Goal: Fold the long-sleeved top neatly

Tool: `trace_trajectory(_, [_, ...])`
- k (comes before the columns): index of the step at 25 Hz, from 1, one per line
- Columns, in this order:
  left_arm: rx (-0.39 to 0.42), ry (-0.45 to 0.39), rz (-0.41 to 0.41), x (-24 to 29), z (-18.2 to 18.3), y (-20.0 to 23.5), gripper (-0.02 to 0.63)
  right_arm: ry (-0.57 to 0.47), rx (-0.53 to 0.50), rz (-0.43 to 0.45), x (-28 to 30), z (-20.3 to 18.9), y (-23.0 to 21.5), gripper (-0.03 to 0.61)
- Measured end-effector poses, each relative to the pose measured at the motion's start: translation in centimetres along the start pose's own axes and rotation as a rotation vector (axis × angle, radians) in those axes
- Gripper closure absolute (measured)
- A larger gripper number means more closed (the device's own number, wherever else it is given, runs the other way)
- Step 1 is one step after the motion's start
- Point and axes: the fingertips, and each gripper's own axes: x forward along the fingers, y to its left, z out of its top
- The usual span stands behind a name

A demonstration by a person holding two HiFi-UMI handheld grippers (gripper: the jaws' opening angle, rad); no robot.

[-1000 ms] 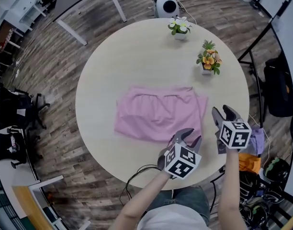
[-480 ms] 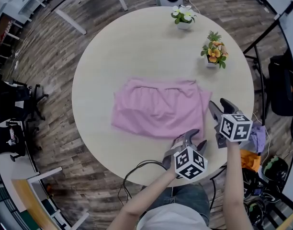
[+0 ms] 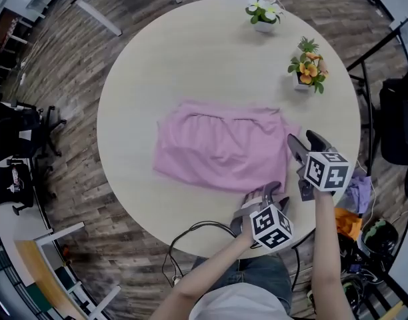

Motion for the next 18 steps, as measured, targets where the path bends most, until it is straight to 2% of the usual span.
trace_trajectory(5, [0.005, 0.019, 0.02, 0.6, -0.6, -0.1, 0.413, 0.007, 0.01, 0.011, 1.1, 0.2, 0.4, 0.252])
trace_trajectory(11, [0.074, 0.034, 0.081, 1.2, -1.0, 0.0, 0.44, 0.049, -0.019, 0.032, 2.6, -0.5, 1.0, 0.229])
trace_trajectory(16, [0.08, 0.018, 0.085, 1.1, -0.9, 0.0, 0.454, 0.096, -0.12, 0.001, 3.4, -1.7, 1.0, 0.29])
trace_trajectory(18, [0.077, 0.015, 0.096, 1.0, -1.0, 0.3, 0.49, 0.097, -0.187, -0.024, 3.6, -2.0, 1.0, 0.315])
